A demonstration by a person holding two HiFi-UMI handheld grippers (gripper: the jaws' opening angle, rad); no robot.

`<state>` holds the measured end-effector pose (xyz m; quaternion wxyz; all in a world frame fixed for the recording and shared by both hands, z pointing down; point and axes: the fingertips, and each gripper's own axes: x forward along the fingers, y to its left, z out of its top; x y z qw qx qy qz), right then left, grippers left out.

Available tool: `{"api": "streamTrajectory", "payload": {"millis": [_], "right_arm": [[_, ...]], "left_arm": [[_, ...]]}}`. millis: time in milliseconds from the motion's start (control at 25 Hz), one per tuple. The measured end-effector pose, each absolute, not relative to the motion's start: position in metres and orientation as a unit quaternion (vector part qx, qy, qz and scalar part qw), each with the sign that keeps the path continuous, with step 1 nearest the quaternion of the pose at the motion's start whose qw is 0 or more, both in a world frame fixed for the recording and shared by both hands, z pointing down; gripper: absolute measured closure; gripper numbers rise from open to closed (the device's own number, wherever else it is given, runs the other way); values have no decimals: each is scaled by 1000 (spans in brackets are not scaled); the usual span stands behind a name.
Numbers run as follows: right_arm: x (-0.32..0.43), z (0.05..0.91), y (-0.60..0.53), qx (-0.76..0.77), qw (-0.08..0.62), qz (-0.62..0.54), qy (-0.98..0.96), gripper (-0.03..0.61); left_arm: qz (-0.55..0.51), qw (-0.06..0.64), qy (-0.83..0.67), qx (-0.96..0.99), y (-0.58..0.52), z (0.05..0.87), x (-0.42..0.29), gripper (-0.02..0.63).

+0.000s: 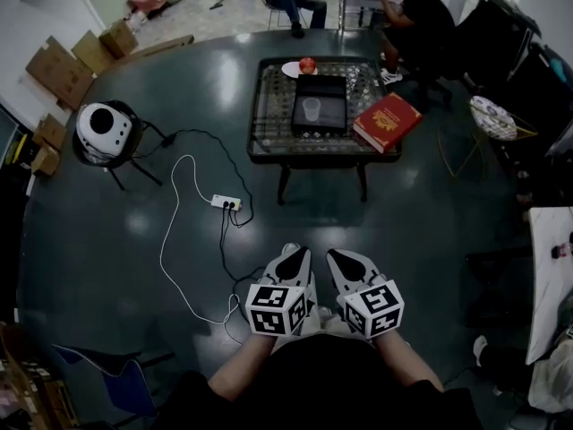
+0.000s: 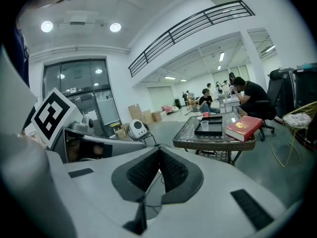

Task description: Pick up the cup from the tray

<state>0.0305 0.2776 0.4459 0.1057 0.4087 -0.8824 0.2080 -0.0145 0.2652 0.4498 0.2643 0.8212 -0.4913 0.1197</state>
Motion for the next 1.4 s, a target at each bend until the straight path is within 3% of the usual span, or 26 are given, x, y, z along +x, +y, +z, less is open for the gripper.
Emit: {"api": "streamTrajectory", "payload": {"millis": [1400], "right_arm": [[-1,446,75,425,125,229,-867,568]], "left_arm": [[145,270,-469,828,62,447,-40,598]]}}
